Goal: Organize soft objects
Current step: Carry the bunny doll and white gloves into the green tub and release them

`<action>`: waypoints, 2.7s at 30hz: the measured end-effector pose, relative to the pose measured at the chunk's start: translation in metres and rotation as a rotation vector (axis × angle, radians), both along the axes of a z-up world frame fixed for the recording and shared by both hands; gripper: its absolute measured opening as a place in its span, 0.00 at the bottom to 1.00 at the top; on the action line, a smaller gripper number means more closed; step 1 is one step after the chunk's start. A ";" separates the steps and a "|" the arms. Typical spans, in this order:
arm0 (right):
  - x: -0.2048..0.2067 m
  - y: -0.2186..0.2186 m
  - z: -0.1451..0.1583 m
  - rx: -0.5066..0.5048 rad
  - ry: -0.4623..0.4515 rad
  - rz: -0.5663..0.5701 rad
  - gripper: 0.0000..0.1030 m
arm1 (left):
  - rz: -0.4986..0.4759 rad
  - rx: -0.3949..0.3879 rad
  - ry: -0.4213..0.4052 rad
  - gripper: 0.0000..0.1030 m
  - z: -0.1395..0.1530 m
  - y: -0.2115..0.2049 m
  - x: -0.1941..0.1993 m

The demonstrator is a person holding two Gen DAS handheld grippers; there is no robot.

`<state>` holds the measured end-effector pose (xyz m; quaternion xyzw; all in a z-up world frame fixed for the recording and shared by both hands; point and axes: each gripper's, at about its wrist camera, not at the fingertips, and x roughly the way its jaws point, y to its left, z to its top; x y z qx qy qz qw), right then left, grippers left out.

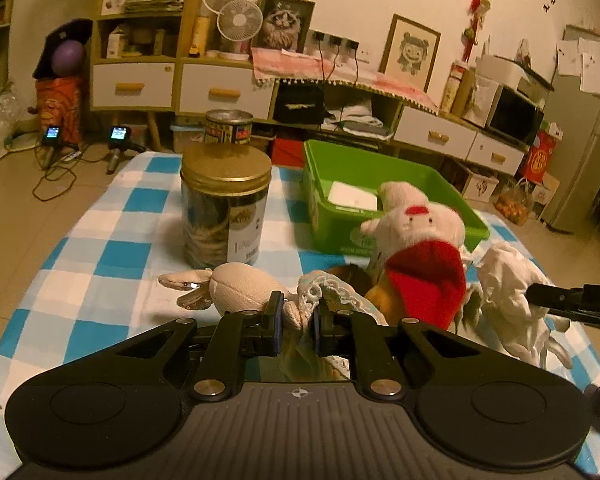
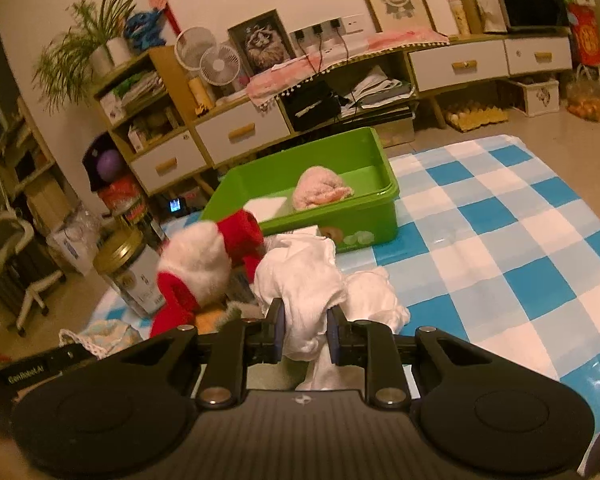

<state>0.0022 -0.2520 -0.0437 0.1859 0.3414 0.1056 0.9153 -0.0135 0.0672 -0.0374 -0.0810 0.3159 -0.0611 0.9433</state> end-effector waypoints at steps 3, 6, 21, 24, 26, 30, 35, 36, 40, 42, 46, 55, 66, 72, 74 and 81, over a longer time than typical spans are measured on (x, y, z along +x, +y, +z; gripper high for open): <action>0.000 -0.006 0.005 0.037 0.008 -0.022 0.19 | 0.007 -0.021 -0.007 0.11 0.006 0.004 0.001; 0.001 -0.012 0.010 0.087 0.018 -0.031 0.19 | 0.010 -0.038 -0.026 0.11 0.013 0.005 0.001; 0.008 -0.029 0.031 0.297 0.048 -0.049 0.19 | -0.011 -0.112 -0.121 0.11 0.051 -0.006 0.008; 0.012 -0.031 0.036 0.310 0.042 -0.067 0.19 | -0.008 -0.129 -0.139 0.11 0.058 -0.010 0.012; 0.016 -0.033 0.041 0.321 0.031 -0.084 0.19 | -0.008 -0.139 -0.152 0.11 0.064 -0.014 0.016; 0.026 -0.037 0.049 0.381 0.044 -0.090 0.19 | -0.013 -0.152 -0.176 0.11 0.071 -0.024 0.022; 0.036 -0.030 0.038 0.265 0.244 -0.047 0.19 | -0.036 -0.147 -0.147 0.11 0.065 -0.034 0.028; 0.038 -0.029 0.030 0.249 0.288 -0.046 0.22 | -0.039 -0.142 -0.132 0.11 0.062 -0.036 0.029; 0.046 -0.032 0.004 0.223 0.409 -0.074 0.24 | -0.040 -0.163 -0.078 0.11 0.053 -0.035 0.033; 0.046 -0.034 0.006 0.202 0.396 -0.087 0.26 | -0.038 -0.172 -0.069 0.11 0.052 -0.033 0.033; 0.045 -0.026 0.015 0.150 0.346 -0.036 0.38 | -0.035 -0.169 -0.065 0.11 0.052 -0.032 0.032; 0.044 0.020 -0.013 -0.079 0.431 0.085 0.29 | -0.045 -0.168 -0.044 0.11 0.051 -0.035 0.033; 0.052 -0.016 0.051 0.073 0.216 -0.071 0.20 | -0.046 -0.144 -0.106 0.11 0.069 -0.045 0.045; 0.082 -0.027 0.071 0.156 0.167 -0.144 0.20 | -0.071 -0.094 -0.120 0.11 0.079 -0.064 0.078; 0.097 -0.030 0.072 0.169 0.159 -0.158 0.20 | -0.081 -0.069 -0.118 0.11 0.080 -0.071 0.093; 0.157 -0.030 0.063 0.153 0.137 -0.173 0.20 | -0.104 0.049 -0.081 0.11 0.068 -0.100 0.163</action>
